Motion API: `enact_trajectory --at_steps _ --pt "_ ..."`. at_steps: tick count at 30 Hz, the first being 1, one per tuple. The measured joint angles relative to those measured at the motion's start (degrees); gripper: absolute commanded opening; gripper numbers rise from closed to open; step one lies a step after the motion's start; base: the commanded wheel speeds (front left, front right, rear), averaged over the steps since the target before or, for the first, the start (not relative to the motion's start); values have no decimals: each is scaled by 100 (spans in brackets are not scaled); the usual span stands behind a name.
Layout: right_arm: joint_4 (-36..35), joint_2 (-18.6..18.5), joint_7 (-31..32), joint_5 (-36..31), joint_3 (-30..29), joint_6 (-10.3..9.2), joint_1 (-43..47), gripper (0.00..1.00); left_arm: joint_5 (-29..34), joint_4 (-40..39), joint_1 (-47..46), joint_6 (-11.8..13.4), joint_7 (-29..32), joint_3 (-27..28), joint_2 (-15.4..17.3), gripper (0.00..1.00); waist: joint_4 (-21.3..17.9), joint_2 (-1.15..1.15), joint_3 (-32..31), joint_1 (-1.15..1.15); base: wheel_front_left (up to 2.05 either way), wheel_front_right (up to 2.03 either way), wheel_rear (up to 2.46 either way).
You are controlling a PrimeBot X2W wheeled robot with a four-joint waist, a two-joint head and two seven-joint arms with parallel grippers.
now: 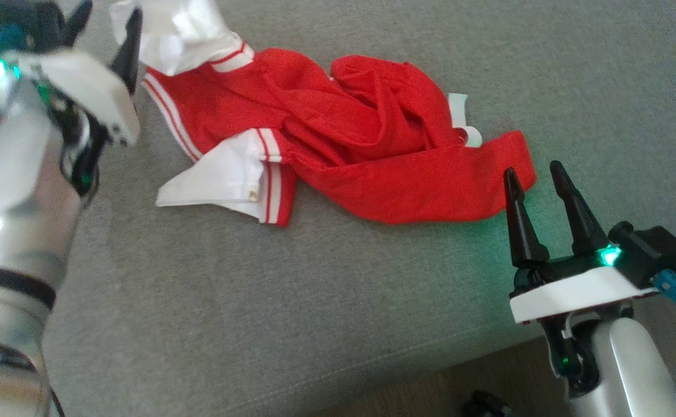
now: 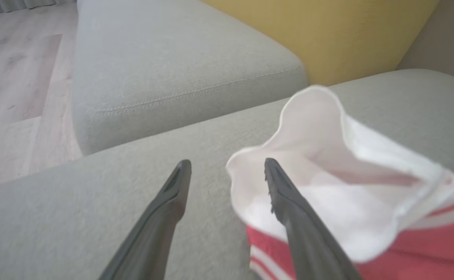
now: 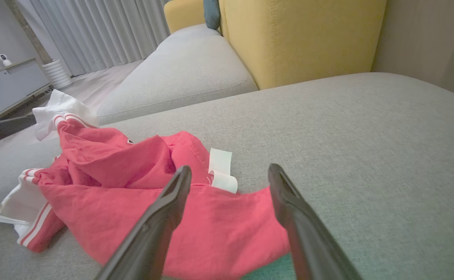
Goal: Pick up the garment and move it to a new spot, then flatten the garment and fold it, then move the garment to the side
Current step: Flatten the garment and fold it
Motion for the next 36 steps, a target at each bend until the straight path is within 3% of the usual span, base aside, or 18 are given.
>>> enact_trajectory --at_steps 6,12,17,26,36 --pt "-98 -2 130 -244 -200 0 6 100 -69 -403 984 379 -404 203 -38 100 329 0 -242 0 0 0 0" --pt "-291 -4 372 -478 -388 0 26 100 253 -2676 2381 1202 -415 966 -31 100 679 0 -549 -1 0 0 0" --pt "-382 -4 568 -616 -471 0 196 100 630 -3967 3916 1556 -444 1234 -93 100 928 0 -854 -1 0 0 0" --pt "-534 -4 810 -713 -536 0 638 100 931 -4957 5314 1728 -445 1497 -326 100 1253 0 -1375 -1 0 0 0" --pt "-683 -4 914 -751 -530 0 723 100 1111 -5121 5562 1755 -445 1585 -381 100 1331 0 -1532 -1 0 0 0"
